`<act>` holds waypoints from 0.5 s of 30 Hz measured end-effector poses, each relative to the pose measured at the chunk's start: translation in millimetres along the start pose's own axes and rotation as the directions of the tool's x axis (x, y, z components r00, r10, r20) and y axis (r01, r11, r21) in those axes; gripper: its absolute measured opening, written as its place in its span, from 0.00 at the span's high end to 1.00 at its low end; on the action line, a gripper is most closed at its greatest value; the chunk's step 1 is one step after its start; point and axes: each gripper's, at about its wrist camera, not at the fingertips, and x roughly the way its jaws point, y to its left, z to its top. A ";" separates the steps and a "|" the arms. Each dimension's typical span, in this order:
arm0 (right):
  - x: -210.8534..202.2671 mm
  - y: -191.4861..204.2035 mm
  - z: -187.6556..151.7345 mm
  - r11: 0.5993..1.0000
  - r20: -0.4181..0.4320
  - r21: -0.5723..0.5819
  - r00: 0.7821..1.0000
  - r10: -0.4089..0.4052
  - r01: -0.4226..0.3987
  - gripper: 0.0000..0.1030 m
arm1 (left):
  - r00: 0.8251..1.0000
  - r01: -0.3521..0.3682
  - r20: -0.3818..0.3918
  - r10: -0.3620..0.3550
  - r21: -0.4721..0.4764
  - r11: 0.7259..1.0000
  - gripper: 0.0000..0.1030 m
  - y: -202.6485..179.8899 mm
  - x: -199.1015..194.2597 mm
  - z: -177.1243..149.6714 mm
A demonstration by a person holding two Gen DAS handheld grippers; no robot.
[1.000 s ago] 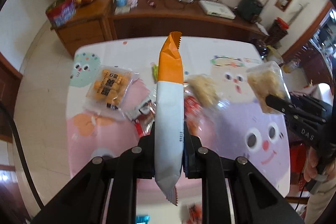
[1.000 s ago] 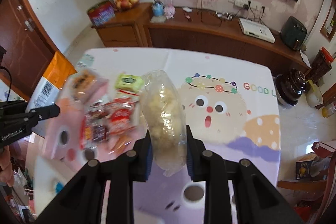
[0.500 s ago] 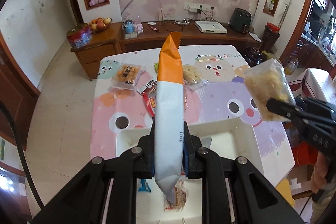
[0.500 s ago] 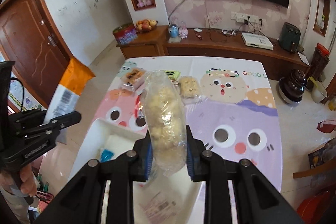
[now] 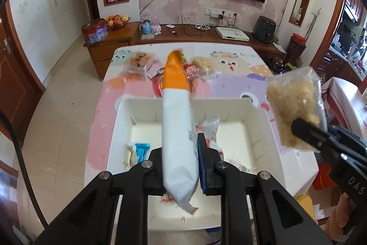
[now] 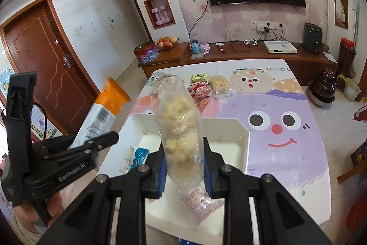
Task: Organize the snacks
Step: 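Lift both held snacks and carry them over the white tray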
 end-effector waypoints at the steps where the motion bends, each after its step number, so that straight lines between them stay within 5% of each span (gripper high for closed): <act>1: -0.3 1.5 -2.6 1.000 0.007 -0.006 1.000 -0.008 0.008 0.75 | 1.000 -0.001 -0.007 0.001 -0.003 1.000 0.83 0.0 2.9 -5.6; 15: 41.0 -9.2 -35.3 0.998 -0.100 0.038 0.994 -0.046 0.051 0.75 | 0.990 -0.016 -0.143 0.015 -0.001 1.000 0.83 -1.5 63.8 -53.9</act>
